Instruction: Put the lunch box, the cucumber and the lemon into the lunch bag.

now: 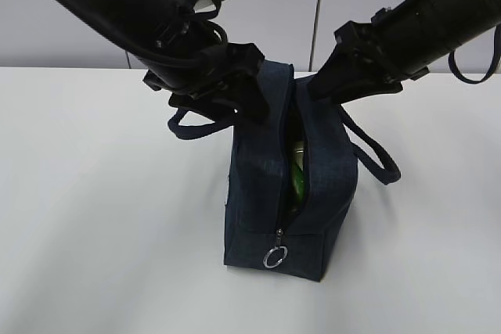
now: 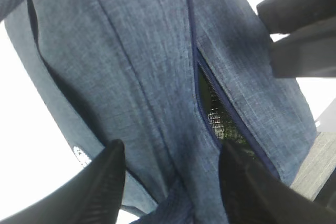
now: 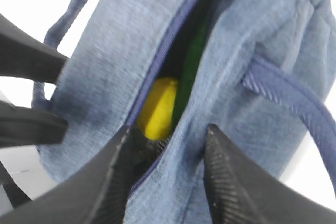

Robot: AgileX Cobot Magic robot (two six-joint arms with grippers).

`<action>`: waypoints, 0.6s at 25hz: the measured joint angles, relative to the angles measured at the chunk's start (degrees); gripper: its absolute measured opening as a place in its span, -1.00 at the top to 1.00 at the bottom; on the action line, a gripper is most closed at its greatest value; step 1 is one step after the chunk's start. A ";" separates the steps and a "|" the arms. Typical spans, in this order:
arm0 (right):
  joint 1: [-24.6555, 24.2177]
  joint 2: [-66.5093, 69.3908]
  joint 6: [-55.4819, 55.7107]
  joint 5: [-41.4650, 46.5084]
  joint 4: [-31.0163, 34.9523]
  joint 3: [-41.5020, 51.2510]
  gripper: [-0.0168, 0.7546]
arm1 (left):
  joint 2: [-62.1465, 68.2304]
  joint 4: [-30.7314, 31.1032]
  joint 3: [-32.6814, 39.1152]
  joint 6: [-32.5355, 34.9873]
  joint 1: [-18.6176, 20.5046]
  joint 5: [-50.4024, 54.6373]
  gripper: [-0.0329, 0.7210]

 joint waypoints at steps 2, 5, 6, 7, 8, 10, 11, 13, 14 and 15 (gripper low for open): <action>0.00 0.00 0.00 0.40 0.36 -1.06 0.09 | 0.00 0.68 0.00 0.00 0.00 0.35 -0.16; 0.00 0.00 0.00 2.14 0.37 -3.47 0.09 | 0.00 1.82 0.00 0.00 0.00 1.02 -0.16; 0.00 0.00 0.00 2.59 0.37 -4.28 0.09 | -0.26 2.27 0.00 0.00 0.00 1.26 -0.16; 0.00 0.00 0.00 3.33 0.37 -5.22 0.09 | -0.56 2.99 0.00 0.00 0.00 1.27 -0.16; 0.00 -0.12 -0.04 3.64 0.37 -5.89 0.09 | -1.19 3.70 0.00 0.00 0.00 1.27 -0.16; 0.00 -1.01 -0.68 3.76 0.37 -6.31 0.09 | -2.95 6.01 0.00 0.00 0.00 1.27 -0.16; 0.00 -1.78 -1.36 3.76 0.06 -6.31 0.09 | -3.82 7.27 0.00 0.00 0.00 1.15 -0.16; 0.00 -3.69 -2.16 2.63 -0.88 -6.31 0.09 | -5.87 9.40 0.00 0.00 0.00 0.58 -0.16; 0.00 -4.99 -2.57 1.46 -1.61 -6.31 0.09 | -6.76 10.37 0.00 0.00 0.00 0.17 -0.16; 0.00 -6.22 -3.09 0.30 -2.14 -6.31 0.09 | -7.41 10.97 0.00 0.00 0.00 -0.05 -0.16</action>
